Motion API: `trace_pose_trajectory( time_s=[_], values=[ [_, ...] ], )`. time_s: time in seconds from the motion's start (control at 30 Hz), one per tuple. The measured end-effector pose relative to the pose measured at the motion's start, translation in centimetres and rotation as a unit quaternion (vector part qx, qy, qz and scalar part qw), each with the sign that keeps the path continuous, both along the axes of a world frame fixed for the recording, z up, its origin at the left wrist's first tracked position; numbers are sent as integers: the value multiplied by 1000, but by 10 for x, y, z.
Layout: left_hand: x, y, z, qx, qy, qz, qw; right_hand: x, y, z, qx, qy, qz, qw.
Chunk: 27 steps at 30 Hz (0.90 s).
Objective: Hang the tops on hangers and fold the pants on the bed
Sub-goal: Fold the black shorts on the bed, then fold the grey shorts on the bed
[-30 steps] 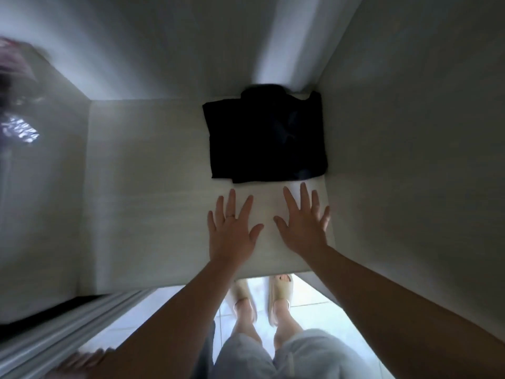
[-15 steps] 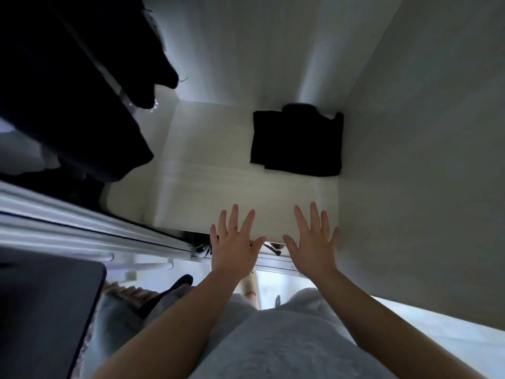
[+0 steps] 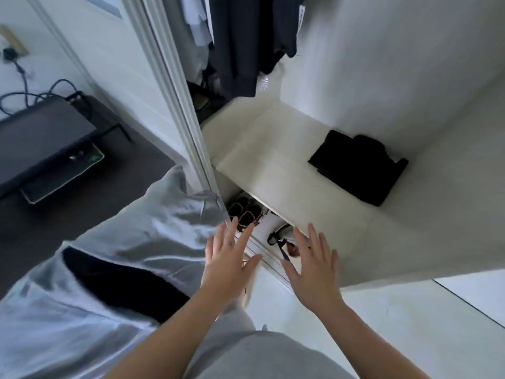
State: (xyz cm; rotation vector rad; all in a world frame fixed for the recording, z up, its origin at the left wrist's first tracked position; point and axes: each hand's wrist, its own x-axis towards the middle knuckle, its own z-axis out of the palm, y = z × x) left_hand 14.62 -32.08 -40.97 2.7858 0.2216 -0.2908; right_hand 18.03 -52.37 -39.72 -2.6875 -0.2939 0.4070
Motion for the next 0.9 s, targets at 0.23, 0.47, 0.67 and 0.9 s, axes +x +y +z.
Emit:
trace_pose_trajectory(
  time_s=[0.23, 0.47, 0.67, 0.9],
  values=[
    [-110, 5, 16, 1, 4, 120, 993, -68, 25, 13, 4, -16, 137, 990],
    [-228, 23, 20, 11, -1, 283, 959, -127, 78, 28, 20, 23, 303, 953],
    [-354, 28, 32, 24, -11, 438, 899, -208, 128, 34, 42, 28, 451, 891],
    [-526, -9, 35, 32, -15, 592, 805, -357, 163, 38, 40, 6, 610, 792]
  ],
)
